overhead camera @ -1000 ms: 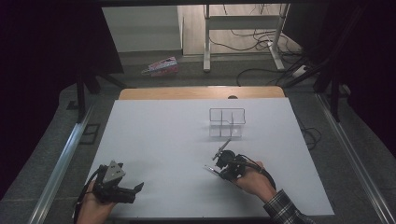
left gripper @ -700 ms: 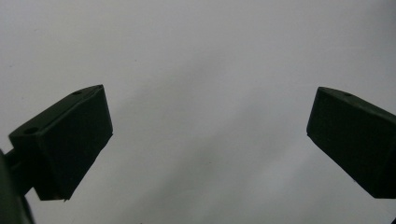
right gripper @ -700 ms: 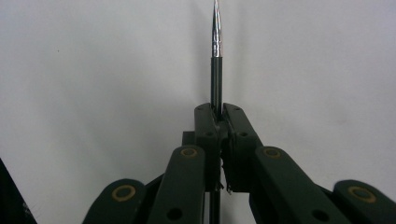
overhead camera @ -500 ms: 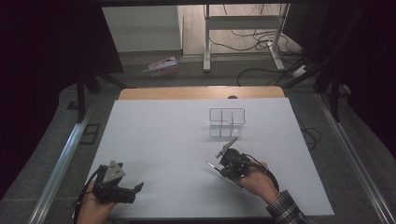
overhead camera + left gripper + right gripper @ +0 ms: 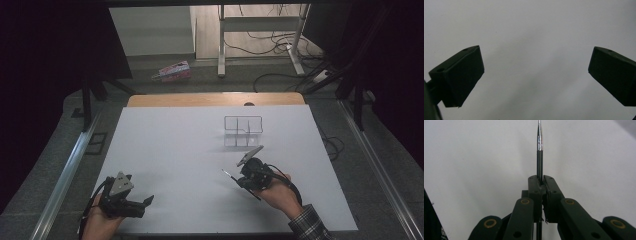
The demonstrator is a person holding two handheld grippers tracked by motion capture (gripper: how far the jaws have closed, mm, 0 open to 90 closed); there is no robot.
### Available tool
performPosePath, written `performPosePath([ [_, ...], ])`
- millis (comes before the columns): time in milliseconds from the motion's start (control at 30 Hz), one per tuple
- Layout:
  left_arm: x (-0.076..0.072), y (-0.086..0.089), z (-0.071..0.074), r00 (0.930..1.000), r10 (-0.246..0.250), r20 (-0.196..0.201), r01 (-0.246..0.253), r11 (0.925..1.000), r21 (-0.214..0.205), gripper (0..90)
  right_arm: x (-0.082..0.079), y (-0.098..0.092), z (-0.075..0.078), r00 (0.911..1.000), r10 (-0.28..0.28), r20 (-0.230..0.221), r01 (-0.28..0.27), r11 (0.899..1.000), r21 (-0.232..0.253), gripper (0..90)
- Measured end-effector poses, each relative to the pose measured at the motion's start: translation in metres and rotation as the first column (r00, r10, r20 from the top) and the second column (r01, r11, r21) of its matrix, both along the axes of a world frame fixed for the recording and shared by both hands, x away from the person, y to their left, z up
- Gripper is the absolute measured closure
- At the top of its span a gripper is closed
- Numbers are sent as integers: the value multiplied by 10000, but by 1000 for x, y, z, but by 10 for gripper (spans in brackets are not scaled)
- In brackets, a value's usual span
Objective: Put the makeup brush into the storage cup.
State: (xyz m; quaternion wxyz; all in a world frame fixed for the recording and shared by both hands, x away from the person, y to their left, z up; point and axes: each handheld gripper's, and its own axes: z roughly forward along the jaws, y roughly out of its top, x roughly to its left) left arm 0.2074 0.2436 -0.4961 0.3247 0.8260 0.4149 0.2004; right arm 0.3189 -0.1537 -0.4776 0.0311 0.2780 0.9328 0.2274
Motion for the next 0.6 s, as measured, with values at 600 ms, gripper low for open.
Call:
performPosePath([
  [600, 0, 4, 1, 10000, 82, 45, -80, 9987, -508, 8, -2, -10, 13, 9984, -208, 532, 173, 9977, 653, 853],
])
